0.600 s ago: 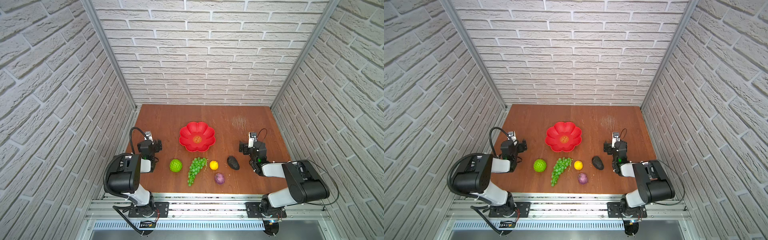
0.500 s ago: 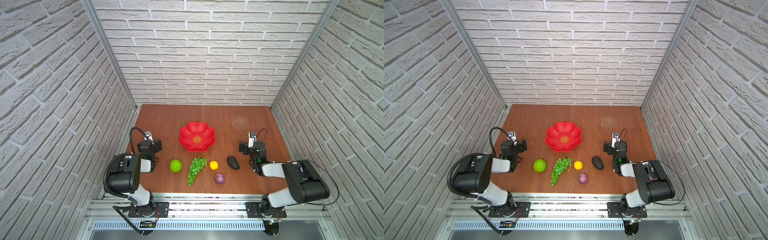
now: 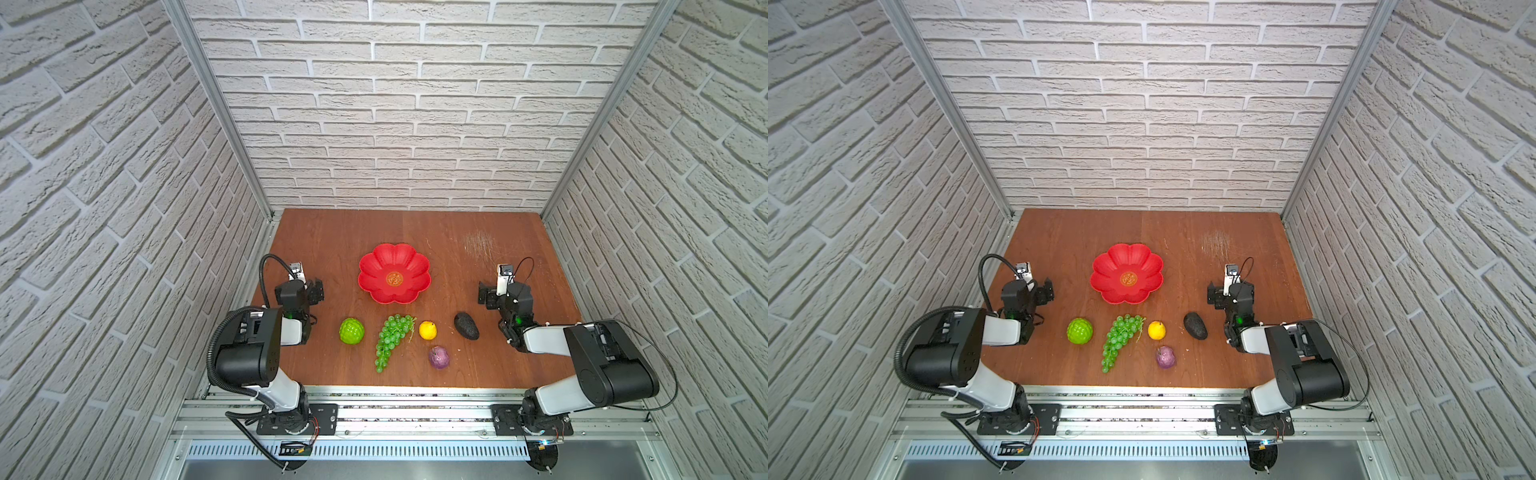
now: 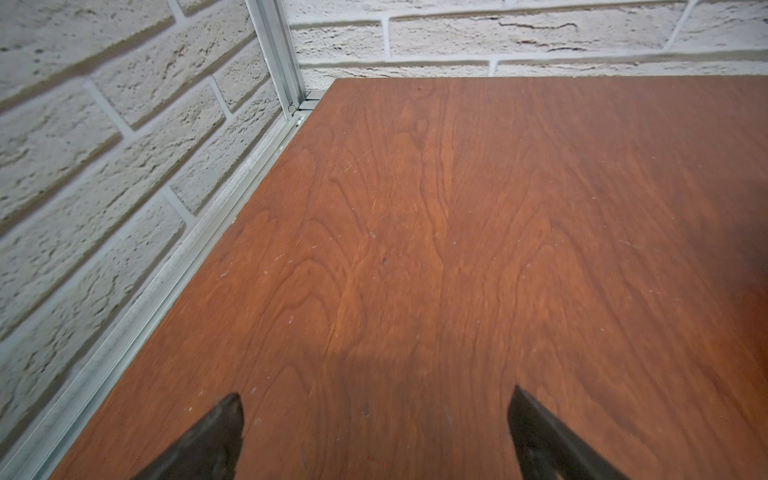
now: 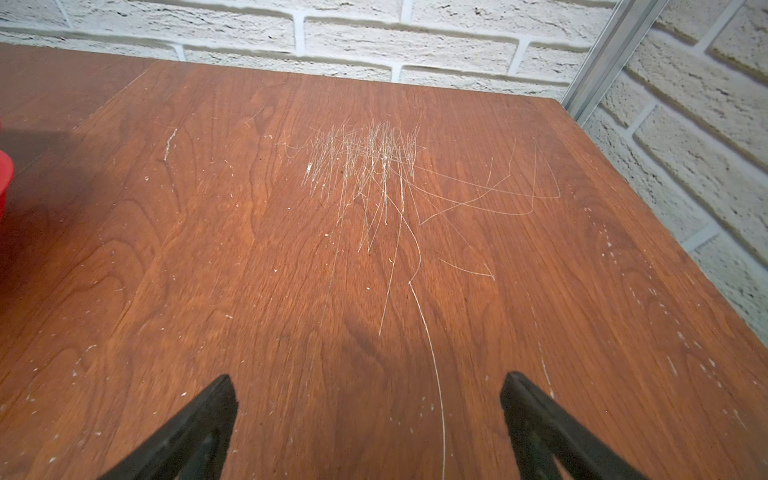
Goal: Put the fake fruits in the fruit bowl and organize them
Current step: 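Raise both grippers from the rest pose toward the table, then grasp the green bumpy fruit with the left gripper while the right moves forward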
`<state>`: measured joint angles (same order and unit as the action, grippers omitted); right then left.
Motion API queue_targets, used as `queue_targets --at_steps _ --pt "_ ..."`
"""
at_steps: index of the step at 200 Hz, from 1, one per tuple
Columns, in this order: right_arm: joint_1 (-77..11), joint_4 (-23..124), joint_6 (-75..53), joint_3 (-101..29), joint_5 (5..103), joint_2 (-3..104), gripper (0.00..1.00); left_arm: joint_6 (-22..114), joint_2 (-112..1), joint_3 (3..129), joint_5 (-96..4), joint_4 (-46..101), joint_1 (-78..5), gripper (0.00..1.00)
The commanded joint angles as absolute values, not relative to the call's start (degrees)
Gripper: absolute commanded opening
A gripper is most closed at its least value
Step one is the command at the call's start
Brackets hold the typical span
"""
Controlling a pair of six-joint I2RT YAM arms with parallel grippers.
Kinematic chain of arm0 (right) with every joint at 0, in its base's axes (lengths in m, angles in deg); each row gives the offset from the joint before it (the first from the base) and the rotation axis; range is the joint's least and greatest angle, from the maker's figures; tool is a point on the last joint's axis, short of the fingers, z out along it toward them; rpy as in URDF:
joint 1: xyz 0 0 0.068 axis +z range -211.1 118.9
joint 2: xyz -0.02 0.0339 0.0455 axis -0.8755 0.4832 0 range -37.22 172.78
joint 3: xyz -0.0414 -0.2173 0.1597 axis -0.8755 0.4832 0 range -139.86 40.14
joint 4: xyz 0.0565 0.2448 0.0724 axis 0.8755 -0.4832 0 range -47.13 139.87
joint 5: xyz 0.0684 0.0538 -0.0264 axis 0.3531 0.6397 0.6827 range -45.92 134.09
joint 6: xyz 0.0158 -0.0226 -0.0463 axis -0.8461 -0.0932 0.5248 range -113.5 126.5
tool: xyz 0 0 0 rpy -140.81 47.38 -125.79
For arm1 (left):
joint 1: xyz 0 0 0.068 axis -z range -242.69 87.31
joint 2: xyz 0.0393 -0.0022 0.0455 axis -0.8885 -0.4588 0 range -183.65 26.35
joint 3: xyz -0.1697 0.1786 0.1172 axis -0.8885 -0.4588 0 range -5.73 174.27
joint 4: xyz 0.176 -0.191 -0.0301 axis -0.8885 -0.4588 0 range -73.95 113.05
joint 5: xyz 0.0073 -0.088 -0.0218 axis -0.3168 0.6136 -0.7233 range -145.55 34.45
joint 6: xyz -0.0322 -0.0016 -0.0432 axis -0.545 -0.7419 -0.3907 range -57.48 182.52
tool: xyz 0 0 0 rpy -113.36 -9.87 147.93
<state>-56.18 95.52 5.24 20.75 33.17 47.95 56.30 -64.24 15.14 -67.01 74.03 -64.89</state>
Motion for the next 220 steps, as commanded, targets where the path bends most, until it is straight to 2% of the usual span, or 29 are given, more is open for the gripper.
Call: queue_targets --at_steps 1,105,157,176,188,220 --pt "-56.36 97.86 4.79 20.28 32.31 46.47 1.0 55.84 -63.83 15.62 -66.82 77.44 -65.3 0.98" --pt "-56.36 99.19 4.21 20.69 30.28 45.91 1.0 55.81 -63.47 15.5 -68.16 77.76 -65.24 0.98" --pt "-55.66 101.42 7.24 23.25 32.55 41.03 1.0 54.28 -54.37 28.75 -72.23 48.2 -65.54 0.98" --pt "-55.65 76.21 3.91 13.51 28.39 32.47 1.0 53.21 -52.39 29.81 -73.61 47.57 -64.96 0.98" --pt "-55.66 67.33 3.68 8.29 28.76 29.65 1.0 53.13 -50.61 31.61 -76.26 44.24 -63.75 0.98" --pt "-55.57 51.13 -1.54 -3.46 34.89 28.51 0.99 46.22 -48.27 45.26 -82.73 15.39 -60.64 0.98"
